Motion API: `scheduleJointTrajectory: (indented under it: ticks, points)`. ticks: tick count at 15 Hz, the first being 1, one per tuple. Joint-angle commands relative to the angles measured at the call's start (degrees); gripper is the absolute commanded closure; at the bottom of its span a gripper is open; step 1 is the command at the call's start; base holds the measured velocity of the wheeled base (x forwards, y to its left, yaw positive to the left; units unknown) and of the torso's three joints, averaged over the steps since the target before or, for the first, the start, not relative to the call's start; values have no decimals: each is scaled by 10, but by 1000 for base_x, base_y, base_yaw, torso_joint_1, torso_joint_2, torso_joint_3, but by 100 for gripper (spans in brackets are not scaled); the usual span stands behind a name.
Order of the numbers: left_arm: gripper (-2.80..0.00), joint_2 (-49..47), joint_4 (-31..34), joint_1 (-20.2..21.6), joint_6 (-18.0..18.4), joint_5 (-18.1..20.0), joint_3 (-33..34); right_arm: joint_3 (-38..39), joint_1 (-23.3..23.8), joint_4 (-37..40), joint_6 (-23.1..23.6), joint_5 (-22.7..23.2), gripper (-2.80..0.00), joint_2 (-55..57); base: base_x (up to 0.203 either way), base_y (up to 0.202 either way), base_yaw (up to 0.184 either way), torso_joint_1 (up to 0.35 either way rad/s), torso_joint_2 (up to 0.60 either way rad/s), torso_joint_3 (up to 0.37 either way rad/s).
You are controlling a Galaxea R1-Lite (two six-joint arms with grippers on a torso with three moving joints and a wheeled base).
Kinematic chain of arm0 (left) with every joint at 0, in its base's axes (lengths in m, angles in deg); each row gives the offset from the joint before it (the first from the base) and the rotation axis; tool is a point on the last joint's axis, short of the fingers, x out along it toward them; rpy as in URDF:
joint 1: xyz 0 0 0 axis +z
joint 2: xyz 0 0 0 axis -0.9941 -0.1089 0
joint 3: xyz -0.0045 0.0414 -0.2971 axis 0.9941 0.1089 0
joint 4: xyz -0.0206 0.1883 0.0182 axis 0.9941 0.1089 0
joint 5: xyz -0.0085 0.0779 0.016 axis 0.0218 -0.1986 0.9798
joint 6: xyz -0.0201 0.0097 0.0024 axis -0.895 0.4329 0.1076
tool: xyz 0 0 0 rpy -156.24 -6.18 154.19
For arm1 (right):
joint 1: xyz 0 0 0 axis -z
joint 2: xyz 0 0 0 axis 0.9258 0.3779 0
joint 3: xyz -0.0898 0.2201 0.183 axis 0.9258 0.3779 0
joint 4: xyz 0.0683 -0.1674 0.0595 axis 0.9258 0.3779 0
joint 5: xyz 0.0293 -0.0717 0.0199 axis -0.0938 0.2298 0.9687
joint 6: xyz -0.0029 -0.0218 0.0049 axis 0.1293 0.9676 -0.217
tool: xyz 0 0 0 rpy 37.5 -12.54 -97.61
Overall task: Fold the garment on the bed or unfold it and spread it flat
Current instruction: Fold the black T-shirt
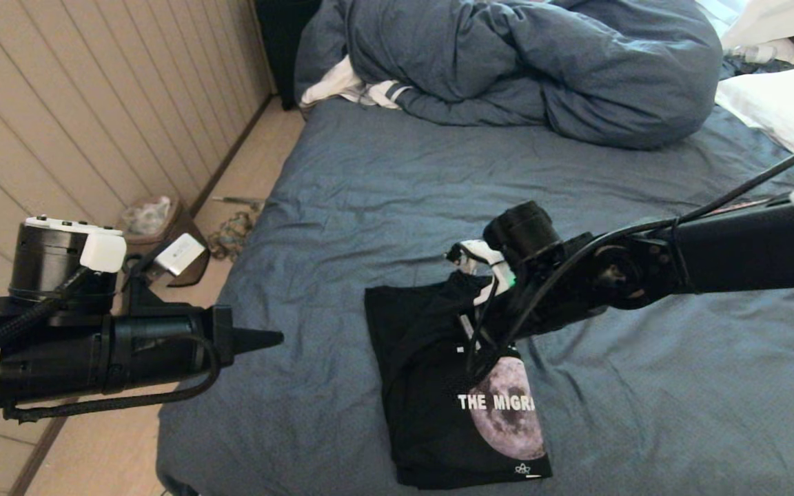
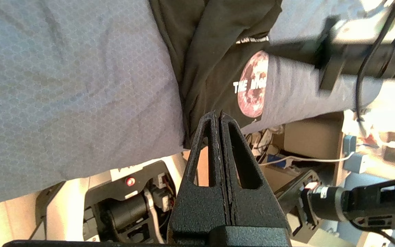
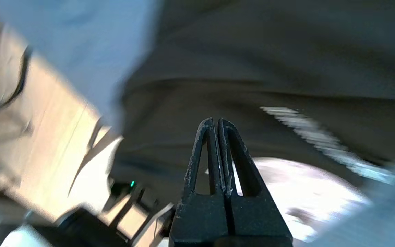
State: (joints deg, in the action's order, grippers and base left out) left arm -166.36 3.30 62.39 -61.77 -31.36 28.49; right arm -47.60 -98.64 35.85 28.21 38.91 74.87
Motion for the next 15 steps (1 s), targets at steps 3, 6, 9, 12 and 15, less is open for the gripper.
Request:
scheduleJointTrajectory:
  ticks: [3,6,9,12,15]
  points:
    - [0,4,-1,0,-3,2,1,-29,46,2,-1,-8,0,15,0,0,0,0,0,0]
    - [0,3,-1,0,-7,2,1,-36,48,2,-1,-22,0,30,0,0,0,0,0,0]
    - [0,1,-1,0,-9,7,1,-29,61,2,1,-29,0,35,0,0,0,0,0,0]
    - [0,-3,-2,0,-9,11,1,-1,71,1,5,-29,0,22,0,0,0,0,0,0]
    - [0,-4,-2,0,-9,11,1,5,81,-3,6,-29,0,35,0,0,0,0,0,0]
